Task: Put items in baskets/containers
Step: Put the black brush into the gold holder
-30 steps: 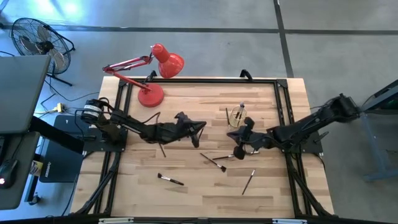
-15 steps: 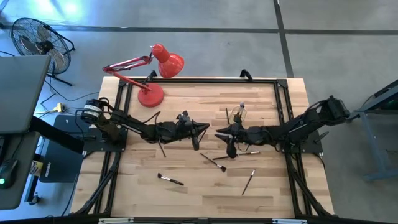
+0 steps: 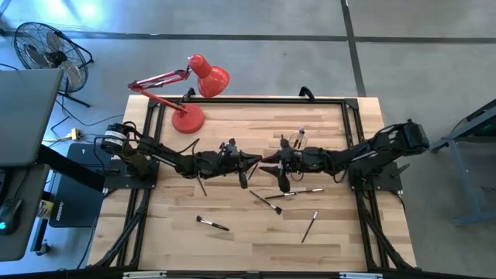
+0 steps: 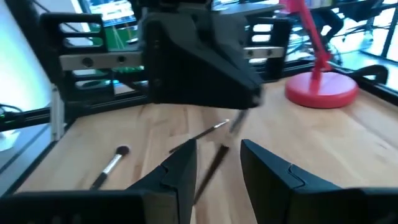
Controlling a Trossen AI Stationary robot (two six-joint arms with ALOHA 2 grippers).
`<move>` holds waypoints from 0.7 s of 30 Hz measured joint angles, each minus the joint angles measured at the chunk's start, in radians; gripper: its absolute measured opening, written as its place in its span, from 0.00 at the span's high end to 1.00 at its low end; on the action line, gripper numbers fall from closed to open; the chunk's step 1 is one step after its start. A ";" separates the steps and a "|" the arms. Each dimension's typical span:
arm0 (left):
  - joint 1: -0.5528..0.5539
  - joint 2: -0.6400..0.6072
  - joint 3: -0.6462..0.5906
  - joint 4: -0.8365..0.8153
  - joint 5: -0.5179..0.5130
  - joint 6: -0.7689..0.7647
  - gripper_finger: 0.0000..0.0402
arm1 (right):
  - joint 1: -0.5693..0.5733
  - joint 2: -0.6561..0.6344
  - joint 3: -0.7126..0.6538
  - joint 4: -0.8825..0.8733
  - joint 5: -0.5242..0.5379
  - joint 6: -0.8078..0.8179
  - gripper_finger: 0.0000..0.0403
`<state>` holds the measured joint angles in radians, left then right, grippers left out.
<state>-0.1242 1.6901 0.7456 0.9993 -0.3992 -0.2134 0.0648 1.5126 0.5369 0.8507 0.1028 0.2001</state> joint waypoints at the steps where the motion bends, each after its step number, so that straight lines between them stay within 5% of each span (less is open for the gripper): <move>1: 0.000 0.000 0.000 0.000 0.000 0.000 1.00 | -0.003 0.010 0.010 0.000 -0.004 -0.003 0.70; 14: 0.000 0.000 0.000 -0.007 0.018 0.000 1.00 | -0.027 0.071 0.078 -0.001 -0.047 -0.048 0.72; 21: -0.001 0.000 0.000 -0.007 0.023 0.000 1.00 | -0.028 0.071 0.078 -0.003 -0.043 -0.053 0.95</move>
<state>-0.1253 1.6901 0.7456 0.9920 -0.3763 -0.2134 0.0372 1.5841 0.6151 0.8478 0.0594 0.1474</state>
